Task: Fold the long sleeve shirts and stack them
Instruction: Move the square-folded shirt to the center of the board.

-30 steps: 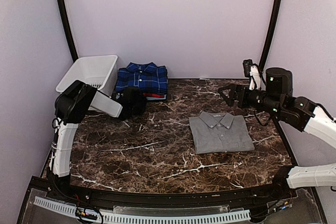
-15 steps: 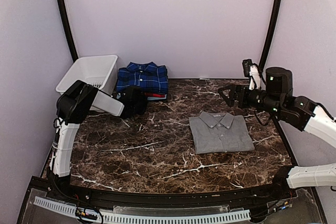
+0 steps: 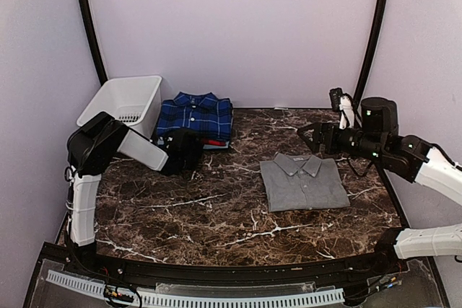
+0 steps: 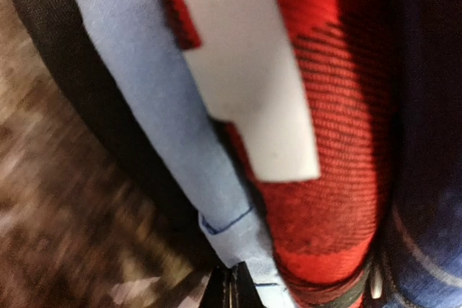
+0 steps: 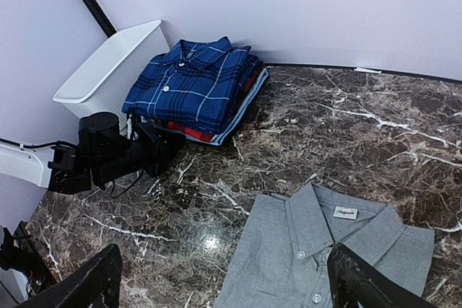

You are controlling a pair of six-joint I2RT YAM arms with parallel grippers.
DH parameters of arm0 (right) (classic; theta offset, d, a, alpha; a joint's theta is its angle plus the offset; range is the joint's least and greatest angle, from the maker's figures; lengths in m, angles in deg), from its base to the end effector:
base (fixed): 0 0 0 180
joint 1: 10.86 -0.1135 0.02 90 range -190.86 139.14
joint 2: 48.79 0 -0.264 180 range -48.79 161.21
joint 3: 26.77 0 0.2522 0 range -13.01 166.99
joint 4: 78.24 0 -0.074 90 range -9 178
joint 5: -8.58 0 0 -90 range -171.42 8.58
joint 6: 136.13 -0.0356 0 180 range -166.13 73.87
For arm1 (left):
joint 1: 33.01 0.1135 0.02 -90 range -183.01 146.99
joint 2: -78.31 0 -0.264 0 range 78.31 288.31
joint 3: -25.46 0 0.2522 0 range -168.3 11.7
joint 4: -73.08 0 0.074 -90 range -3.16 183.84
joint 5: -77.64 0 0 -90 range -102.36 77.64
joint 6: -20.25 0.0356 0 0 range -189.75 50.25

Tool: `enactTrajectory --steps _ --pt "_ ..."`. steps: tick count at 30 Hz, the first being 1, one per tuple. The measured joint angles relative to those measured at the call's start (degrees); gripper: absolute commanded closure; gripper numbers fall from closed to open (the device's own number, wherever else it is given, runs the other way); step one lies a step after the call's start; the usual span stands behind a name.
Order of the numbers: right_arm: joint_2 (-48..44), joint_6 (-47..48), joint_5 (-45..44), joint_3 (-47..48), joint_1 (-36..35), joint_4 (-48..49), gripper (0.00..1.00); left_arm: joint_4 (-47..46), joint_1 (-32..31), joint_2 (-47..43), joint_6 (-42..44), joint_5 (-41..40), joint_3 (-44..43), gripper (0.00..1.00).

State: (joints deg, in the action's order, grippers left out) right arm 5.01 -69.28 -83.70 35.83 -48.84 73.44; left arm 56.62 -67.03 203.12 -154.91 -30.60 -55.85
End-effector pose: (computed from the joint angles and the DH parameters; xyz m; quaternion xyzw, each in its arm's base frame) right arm 0.1716 0.1322 0.3285 -0.0940 0.8112 0.2794 0.5050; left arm 0.3789 -0.2423 0.1076 -0.4381 0.7238 -0.3762 0.3776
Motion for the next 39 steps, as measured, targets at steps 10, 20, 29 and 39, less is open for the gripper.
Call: enactTrajectory --steps 10,20,29,39 --pt "0.63 -0.96 0.83 -2.05 0.0 -0.04 0.04 -0.13 -7.65 -10.21 -3.17 -2.47 14.29 1.0" --pt "5.27 -1.01 -2.1 -2.05 0.17 -1.18 0.04 5.57 -16.72 -20.63 -7.08 -3.3 24.24 1.0" --pt "7.69 -1.66 -3.82 -2.05 1.05 -2.05 0.04 8.57 -20.15 -22.73 -7.76 -2.05 24.94 1.0" --pt "8.85 -2.49 -3.96 -2.25 3.17 -2.23 0.04 7.61 -20.48 -21.97 -4.42 3.21 22.99 0.97"
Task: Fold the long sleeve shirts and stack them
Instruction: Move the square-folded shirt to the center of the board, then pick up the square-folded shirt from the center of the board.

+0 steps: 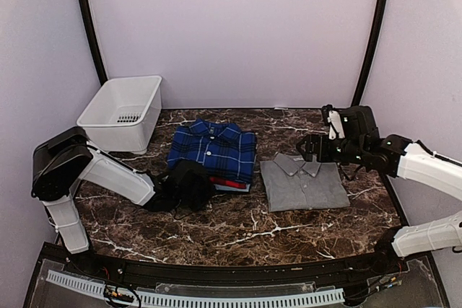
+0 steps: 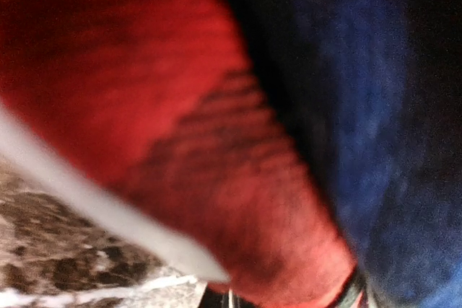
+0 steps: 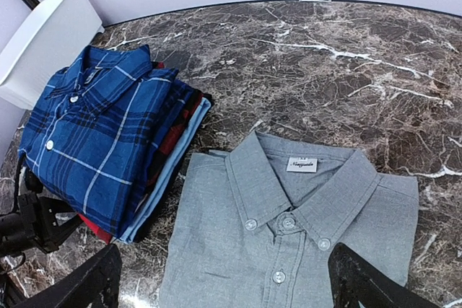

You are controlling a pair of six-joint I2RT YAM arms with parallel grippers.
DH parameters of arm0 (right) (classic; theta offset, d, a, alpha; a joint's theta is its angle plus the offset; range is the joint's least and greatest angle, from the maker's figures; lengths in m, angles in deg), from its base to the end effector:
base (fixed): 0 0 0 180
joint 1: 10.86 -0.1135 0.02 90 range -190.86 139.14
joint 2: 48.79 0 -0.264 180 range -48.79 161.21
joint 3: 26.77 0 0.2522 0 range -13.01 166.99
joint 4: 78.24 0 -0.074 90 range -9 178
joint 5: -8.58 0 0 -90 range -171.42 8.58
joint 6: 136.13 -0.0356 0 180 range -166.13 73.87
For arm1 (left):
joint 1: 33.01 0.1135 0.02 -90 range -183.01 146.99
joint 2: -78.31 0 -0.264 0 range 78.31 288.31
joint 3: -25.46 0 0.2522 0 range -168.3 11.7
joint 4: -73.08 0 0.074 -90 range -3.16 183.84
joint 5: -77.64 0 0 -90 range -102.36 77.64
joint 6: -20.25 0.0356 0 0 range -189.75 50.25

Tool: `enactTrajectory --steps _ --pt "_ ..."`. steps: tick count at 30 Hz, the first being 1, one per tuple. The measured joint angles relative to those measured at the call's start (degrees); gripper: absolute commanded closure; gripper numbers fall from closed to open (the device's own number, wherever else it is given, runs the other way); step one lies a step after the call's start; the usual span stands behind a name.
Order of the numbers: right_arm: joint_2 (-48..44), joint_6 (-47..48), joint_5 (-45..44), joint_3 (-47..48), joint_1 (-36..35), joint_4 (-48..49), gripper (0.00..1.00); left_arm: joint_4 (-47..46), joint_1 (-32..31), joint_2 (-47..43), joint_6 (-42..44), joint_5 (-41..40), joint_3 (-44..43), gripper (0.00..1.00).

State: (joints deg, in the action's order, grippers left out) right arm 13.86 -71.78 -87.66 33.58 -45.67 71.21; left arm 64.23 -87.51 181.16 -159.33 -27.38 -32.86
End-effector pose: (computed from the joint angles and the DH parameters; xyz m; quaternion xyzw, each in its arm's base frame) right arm 0.2014 0.1353 0.2785 -0.0441 0.8762 0.1992 0.4367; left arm 0.2087 -0.2768 0.1308 -0.3227 0.8231 -0.3947 0.2502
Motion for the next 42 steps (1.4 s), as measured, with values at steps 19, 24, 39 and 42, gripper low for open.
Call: enactTrajectory --steps 19,24,39,42 --pt "2.45 0.04 3.67 -4.15 13.2 -0.35 0.03 12.5 -5.49 -8.57 15.87 11.28 -7.85 0.53" --pt "3.93 0.13 6.62 -6.78 19.82 0.22 0.03 16.0 -5.9 -2.86 22.88 13.57 -19.91 0.5" --pt "10.88 -1.01 13.75 -12.24 30.01 4.5 0.07 27.98 -5.95 22.12 34.12 15.58 -45.46 0.47" --pt "12.57 -1.09 13.77 -12.24 30.01 5.51 0.09 30.42 -6.01 24.26 34.64 14.21 -48.43 0.47"
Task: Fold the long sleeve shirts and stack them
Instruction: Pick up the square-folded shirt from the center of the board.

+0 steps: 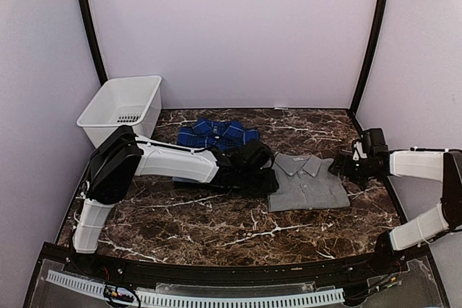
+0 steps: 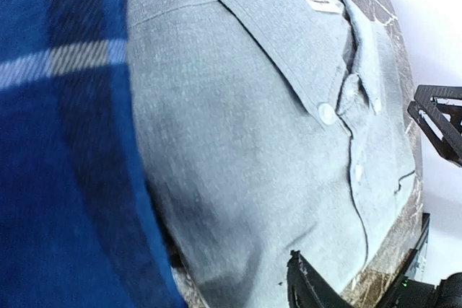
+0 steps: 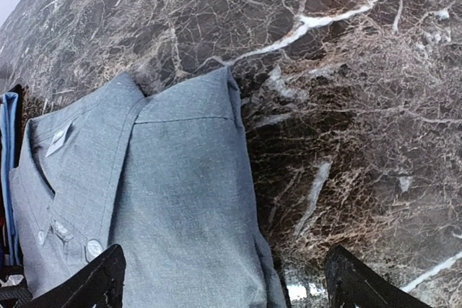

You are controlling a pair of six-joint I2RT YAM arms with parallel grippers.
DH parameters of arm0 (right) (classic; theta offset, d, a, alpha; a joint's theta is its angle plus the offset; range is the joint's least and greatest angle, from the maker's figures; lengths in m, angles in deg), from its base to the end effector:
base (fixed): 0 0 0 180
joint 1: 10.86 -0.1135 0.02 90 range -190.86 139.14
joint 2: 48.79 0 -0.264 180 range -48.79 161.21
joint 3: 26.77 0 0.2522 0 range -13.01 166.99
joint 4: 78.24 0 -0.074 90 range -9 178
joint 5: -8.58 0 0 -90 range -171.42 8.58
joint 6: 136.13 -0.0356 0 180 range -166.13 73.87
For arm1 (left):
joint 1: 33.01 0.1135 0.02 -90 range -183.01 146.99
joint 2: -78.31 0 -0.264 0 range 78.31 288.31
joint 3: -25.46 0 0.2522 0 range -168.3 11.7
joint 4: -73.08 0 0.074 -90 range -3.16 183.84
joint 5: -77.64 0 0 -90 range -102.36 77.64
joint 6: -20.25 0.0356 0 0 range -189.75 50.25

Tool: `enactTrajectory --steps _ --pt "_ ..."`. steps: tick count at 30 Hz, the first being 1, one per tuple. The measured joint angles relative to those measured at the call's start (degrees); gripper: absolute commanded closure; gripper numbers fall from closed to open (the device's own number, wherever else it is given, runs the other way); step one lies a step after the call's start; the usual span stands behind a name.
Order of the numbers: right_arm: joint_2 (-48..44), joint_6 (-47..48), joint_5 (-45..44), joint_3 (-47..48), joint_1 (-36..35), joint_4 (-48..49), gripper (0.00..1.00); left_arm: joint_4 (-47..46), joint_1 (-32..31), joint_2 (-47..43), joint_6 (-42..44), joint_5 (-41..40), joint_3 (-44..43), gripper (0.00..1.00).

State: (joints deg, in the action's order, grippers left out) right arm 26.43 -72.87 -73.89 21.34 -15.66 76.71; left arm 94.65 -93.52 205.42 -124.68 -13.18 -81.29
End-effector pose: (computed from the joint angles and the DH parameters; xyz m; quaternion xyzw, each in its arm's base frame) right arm 0.2429 0.0251 0.1675 0.1587 0.9307 0.1477 0.2945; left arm 0.2452 -0.4326 0.1631 0.0415 0.9123 -0.3408 0.2230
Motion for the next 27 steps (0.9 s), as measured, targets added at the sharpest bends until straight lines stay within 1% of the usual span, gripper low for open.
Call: enactTrajectory --steps 7,10,12,14,16,18,20,22,23,24,25,26,27 --pt "3.23 -0.33 0.26 -0.11 0.0 2.08 0.15 3.1 0.02 3.32 0.17 -1.92 -3.82 0.46" --pt "4.13 -0.33 0.55 -0.48 0.0 2.82 0.2 3.5 0.02 4.63 0.28 -2.23 -5.66 0.46" --pt "4.76 -0.39 1.14 -0.92 0.0 3.28 0.21 3.65 0.02 5.27 0.26 -2.19 -6.62 0.46" --pt "5.27 -0.39 1.73 -1.18 -0.02 4.2 0.25 3.61 0.02 5.86 0.26 -2.01 -7.41 0.47" --pt "5.62 -0.57 2.19 -1.49 -0.15 5.49 0.29 3.48 0.02 6.32 0.13 -1.7 -8.04 0.51" --pt "5.95 -0.81 2.67 -1.73 -0.52 6.49 0.35 3.34 0.02 6.51 -0.11 -1.38 -8.17 0.56" --pt "6.43 -1.33 3.02 -1.79 -1.55 7.41 0.43 3.13 0.02 6.82 -0.31 -1.07 -8.35 0.61" --pt "6.75 -1.88 3.23 -1.97 -2.82 7.87 0.53 2.99 0.02 7.1 -0.46 -0.66 -8.68 0.72" --pt "6.78 -1.68 3.17 -2.05 -3.19 8.15 0.58 2.95 0.0 7.37 -0.55 -0.35 -9.01 0.74" --pt "6.78 -1.99 3.21 -2.19 -3.5 8.09 0.62 2.95 0.0 7.69 -0.37 0.13 -9.33 0.8" --pt "6.78 -2.29 3.15 -2.38 -3.63 8.0 0.68 2.84 -0.02 7.98 -0.2 0.42 -9.6 0.83" --pt "6.71 -2.4 2.93 -2.47 -3.67 7.82 0.74 2.86 -0.04 8.22 -0.2 0.79 -9.97 0.88" --pt "6.64 -2.47 2.78 -2.49 -3.67 7.54 0.8 2.84 -0.07 8.44 0.11 1.16 -10.19 0.9"
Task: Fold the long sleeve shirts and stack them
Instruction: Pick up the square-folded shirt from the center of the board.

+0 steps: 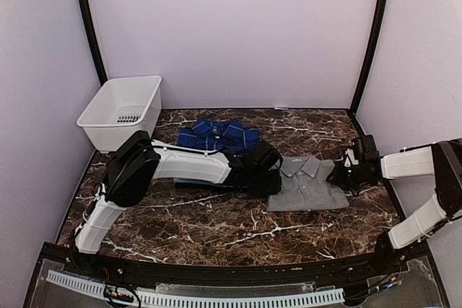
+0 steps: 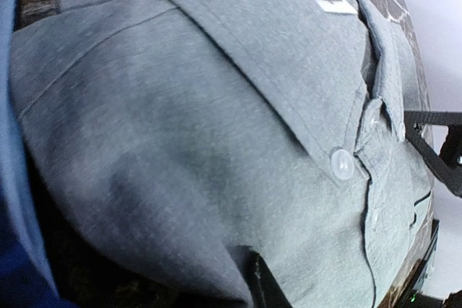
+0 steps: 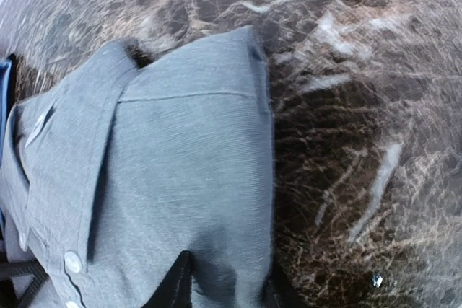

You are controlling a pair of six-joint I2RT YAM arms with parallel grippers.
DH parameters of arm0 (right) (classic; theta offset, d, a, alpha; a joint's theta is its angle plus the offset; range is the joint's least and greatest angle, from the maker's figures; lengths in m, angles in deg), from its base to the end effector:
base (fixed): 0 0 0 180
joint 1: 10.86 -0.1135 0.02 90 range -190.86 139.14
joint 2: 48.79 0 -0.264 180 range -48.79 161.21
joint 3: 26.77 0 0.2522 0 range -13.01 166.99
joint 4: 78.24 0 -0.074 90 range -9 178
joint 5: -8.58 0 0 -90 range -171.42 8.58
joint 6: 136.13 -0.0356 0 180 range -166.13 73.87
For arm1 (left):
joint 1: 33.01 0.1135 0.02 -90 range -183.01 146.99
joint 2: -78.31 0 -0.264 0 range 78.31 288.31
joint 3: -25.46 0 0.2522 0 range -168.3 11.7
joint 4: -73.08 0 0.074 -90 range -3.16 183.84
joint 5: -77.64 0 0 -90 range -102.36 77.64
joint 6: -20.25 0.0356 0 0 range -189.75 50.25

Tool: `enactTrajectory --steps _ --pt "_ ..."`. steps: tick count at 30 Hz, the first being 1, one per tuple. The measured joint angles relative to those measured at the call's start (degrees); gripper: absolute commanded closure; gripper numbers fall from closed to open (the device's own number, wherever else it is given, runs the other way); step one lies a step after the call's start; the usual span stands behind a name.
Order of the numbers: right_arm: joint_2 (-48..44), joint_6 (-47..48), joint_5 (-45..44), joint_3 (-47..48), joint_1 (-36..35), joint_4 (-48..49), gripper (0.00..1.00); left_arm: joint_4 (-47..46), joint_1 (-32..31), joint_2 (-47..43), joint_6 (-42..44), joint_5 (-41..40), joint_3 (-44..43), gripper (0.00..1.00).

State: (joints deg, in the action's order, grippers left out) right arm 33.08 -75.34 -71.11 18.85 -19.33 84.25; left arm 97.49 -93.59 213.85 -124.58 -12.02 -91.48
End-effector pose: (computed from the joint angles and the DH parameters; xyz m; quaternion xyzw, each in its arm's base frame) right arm 0.2468 0.0432 0.1378 0.1429 0.9361 0.1808 0.2656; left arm 0.2590 -0.4597 0.1432 0.0472 0.9159 -0.3385 0.2107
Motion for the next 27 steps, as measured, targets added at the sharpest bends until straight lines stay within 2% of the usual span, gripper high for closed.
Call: enactTrajectory --steps 3,16,27 --pt "-0.85 -0.22 -0.35 -0.11 -0.02 -1.36 1.0 -0.07 -0.13 0.59 0.85 0.94 -0.68 1.0" --pt "-12.35 0.09 -0.24 1.4 -0.07 -10.36 1.0 -0.79 -2.49 0.48 5.11 1.31 -3.69 1.0" --pt "-20.46 -0.07 1.22 9.92 -0.28 -18.95 1.0 -0.63 -2.69 -5.44 8.59 -0.11 -4.37 1.0"
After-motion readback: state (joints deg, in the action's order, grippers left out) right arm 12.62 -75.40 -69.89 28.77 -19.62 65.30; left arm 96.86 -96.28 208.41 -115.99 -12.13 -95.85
